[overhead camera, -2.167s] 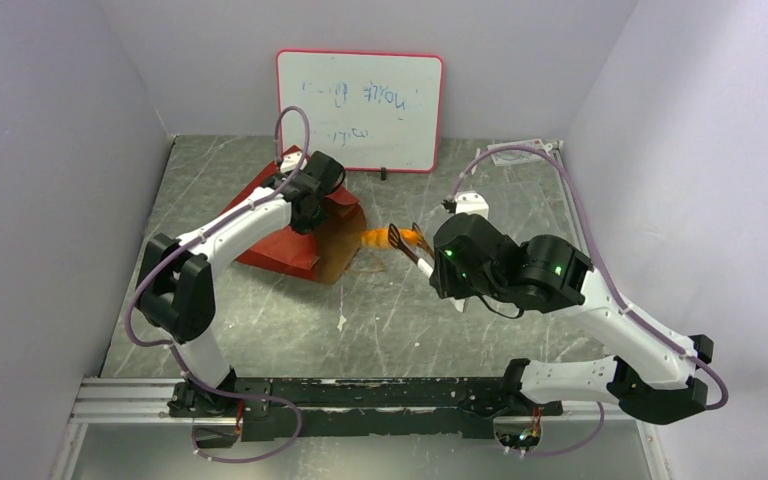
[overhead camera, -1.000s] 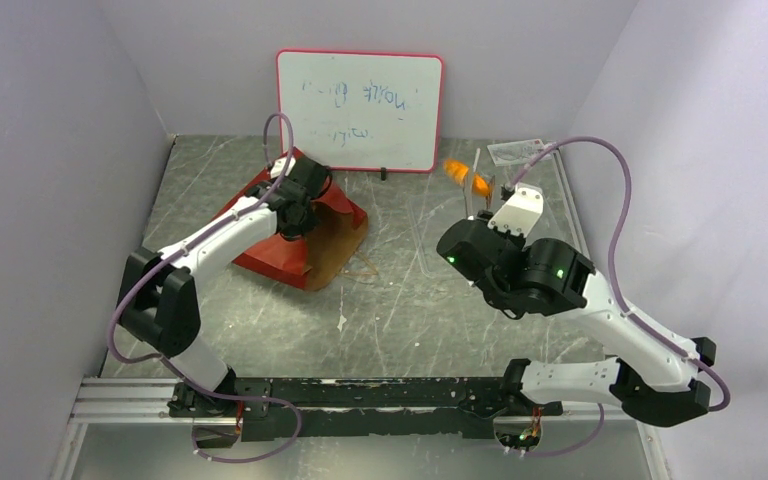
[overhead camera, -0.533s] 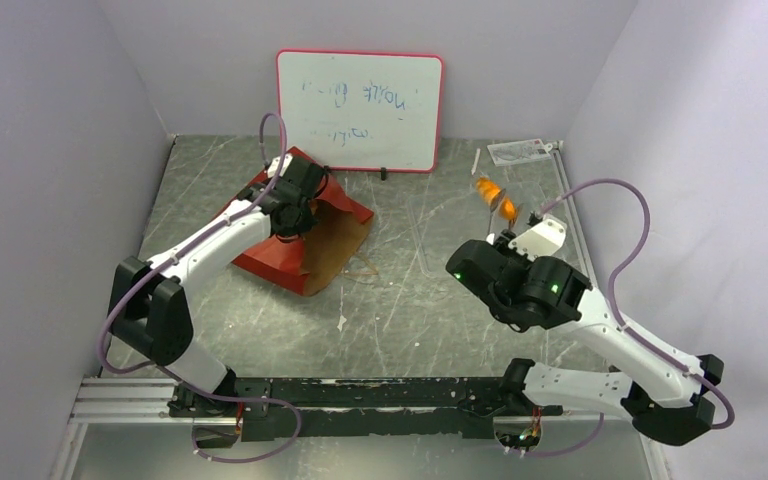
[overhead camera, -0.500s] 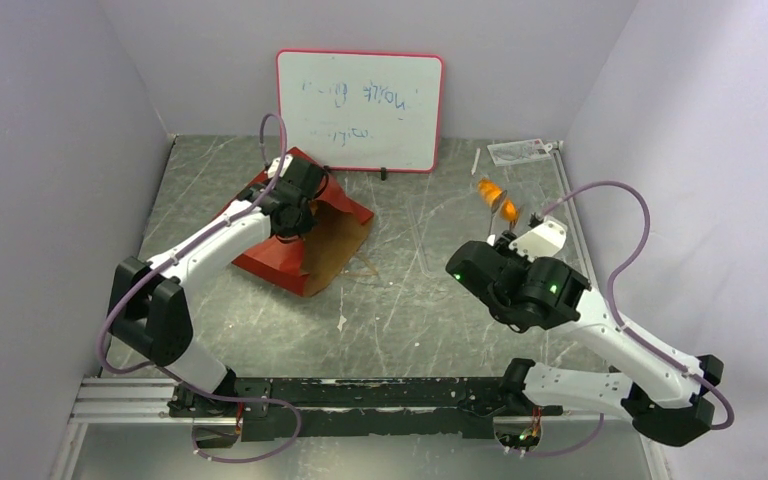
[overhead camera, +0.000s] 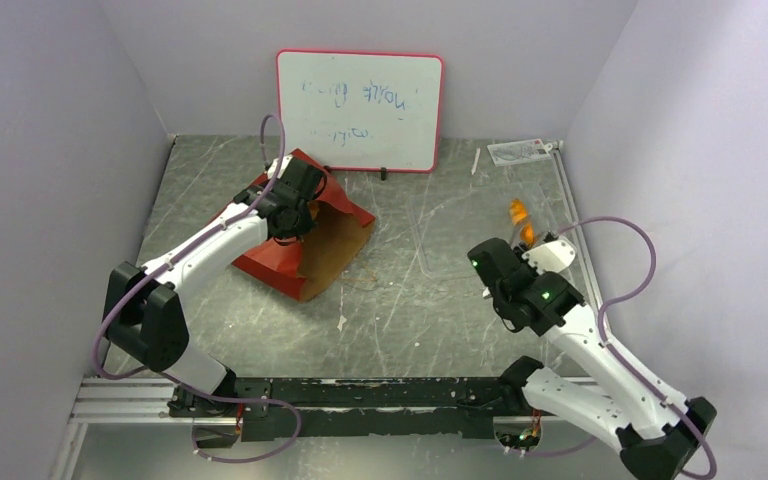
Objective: Take the fake bread out of the paper bag
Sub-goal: Place the fake bread in the container.
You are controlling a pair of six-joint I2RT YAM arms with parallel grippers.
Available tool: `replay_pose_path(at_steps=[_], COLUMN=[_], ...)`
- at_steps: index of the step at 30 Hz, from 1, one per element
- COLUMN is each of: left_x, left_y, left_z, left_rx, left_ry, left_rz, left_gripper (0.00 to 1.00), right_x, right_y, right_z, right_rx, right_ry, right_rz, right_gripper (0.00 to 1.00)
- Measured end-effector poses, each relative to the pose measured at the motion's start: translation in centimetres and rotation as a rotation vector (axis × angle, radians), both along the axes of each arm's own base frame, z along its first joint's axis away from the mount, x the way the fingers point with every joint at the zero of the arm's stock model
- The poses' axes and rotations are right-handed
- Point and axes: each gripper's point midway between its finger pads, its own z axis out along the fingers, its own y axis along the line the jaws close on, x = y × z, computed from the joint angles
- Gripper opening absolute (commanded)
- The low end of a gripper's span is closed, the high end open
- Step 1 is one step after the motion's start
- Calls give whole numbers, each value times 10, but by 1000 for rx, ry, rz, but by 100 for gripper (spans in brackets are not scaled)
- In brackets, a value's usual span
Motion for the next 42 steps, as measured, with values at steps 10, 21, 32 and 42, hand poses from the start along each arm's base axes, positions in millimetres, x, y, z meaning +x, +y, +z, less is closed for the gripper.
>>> replay_pose_path(at_steps=[10,21,32,42], left_x=[-2,-4,-6,-6], left_y=[2,2,-4,-5], left_z=[-1,-2,-4,-8], left_rx=[20,27,30,34], left_ry=[11,17,16,25], left_rz=[-24,-26,-31,-28], left_gripper=[11,11,11,11], right_x=[30,41,38,32], right_y=[-22,-28,-29,-23], right_z=[-23,-42,-44,-57], right_rx=[90,226,265,281], right_ry=[-63,-84,-79,-24], right_rz=[-57,-73,-66,-33], right_gripper=[0,4,38,46])
